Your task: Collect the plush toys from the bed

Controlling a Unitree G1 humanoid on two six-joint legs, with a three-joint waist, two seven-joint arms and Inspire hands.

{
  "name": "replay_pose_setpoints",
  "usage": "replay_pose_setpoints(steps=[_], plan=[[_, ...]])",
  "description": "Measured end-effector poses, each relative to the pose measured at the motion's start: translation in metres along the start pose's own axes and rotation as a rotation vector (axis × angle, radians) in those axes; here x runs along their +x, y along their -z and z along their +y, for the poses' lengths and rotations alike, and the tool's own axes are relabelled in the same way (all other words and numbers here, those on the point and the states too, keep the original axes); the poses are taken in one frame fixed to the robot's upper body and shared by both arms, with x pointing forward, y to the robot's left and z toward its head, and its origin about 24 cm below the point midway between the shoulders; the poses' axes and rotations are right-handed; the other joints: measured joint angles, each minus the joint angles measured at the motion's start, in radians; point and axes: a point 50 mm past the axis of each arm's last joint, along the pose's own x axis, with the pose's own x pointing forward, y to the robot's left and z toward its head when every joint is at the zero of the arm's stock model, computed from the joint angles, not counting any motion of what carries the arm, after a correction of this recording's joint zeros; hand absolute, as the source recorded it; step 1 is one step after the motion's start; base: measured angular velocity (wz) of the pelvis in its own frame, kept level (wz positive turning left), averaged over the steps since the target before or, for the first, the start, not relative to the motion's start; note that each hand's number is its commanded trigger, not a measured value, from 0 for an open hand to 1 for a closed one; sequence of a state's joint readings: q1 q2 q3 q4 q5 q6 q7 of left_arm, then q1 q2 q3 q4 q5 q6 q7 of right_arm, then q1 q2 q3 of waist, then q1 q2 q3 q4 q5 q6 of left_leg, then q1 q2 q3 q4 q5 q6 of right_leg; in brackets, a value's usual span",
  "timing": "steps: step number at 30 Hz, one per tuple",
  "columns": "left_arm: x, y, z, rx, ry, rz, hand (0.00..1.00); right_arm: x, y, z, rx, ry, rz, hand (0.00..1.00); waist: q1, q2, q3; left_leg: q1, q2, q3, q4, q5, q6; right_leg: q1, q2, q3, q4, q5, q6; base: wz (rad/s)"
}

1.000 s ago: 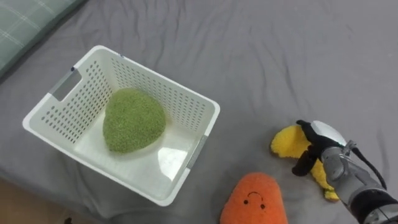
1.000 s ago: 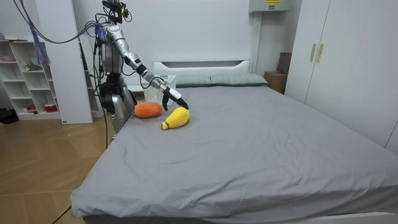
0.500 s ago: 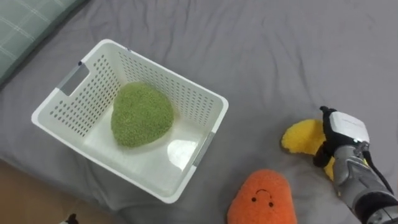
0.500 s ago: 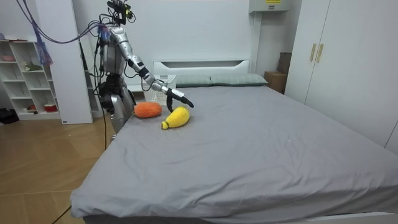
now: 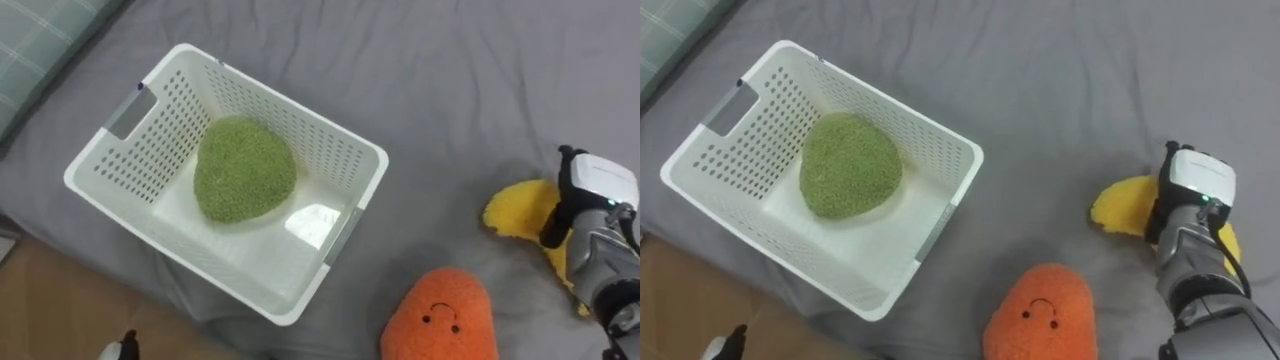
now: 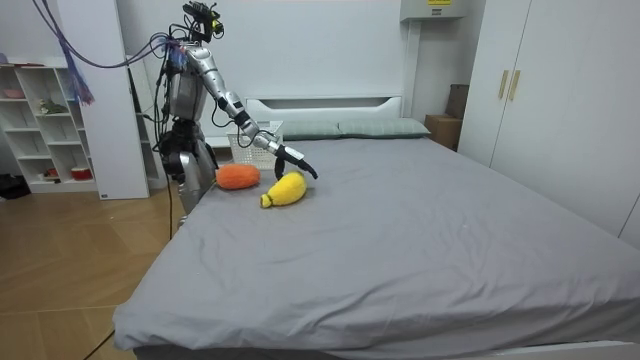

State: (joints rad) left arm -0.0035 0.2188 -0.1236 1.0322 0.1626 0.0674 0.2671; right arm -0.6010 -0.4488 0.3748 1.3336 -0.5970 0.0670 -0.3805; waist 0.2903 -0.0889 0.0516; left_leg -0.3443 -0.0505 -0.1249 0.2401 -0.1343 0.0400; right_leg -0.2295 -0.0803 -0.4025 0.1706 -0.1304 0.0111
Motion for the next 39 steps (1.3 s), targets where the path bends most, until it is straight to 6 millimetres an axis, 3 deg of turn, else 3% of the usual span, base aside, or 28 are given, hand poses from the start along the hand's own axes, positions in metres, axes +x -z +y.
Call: replay_pose_setpoints(steps=[9, 22, 27, 30, 39], plan=[[0.001, -0.014, -0.004, 0.029, 0.038, -0.051, 0.00, -0.001, 0.005, 0.006, 0.005, -0.083, 0.026, 1.00, 0.013, 0.001, 0.0005, -0.014, -0.004, -0.020, 0.002, 0.004, -0.001, -0.002, -0.001, -0.014, 0.000, 0.000, 0.000, 0.06], [0.002, -0.016, -0.001, 0.019, 0.030, -0.056, 0.00, -0.003, 0.010, 0.011, 0.059, -0.133, 0.056, 1.00, 0.012, -0.001, -0.0013, -0.014, -0.006, -0.018, 0.008, 0.006, 0.000, -0.001, -0.003, -0.022, 0.001, 0.000, 0.000, 0.00], [0.002, -0.015, 0.002, 0.012, 0.019, -0.064, 0.00, -0.002, 0.009, 0.009, 0.136, -0.118, 0.052, 1.00, -0.017, -0.006, -0.0042, -0.009, -0.008, -0.016, 0.013, 0.007, 0.001, 0.005, -0.006, -0.015, 0.005, 0.001, 0.001, -0.01], [0.002, -0.013, 0.007, 0.000, -0.003, -0.068, 0.00, 0.000, 0.005, 0.003, 0.230, -0.091, 0.045, 1.00, -0.042, -0.019, -0.0132, -0.003, -0.007, -0.008, 0.012, 0.009, 0.002, 0.005, -0.006, -0.008, 0.008, 0.001, 0.001, -0.09], [-0.005, 0.022, 0.008, -0.029, -0.014, 0.024, 0.00, -0.010, -0.044, -0.033, 0.361, 0.085, -0.237, 1.00, -0.121, -0.036, -0.0275, 0.176, 0.009, 0.069, -0.051, 0.009, 0.003, 0.125, -0.003, 0.066, 0.010, 0.000, 0.002, -0.23]])
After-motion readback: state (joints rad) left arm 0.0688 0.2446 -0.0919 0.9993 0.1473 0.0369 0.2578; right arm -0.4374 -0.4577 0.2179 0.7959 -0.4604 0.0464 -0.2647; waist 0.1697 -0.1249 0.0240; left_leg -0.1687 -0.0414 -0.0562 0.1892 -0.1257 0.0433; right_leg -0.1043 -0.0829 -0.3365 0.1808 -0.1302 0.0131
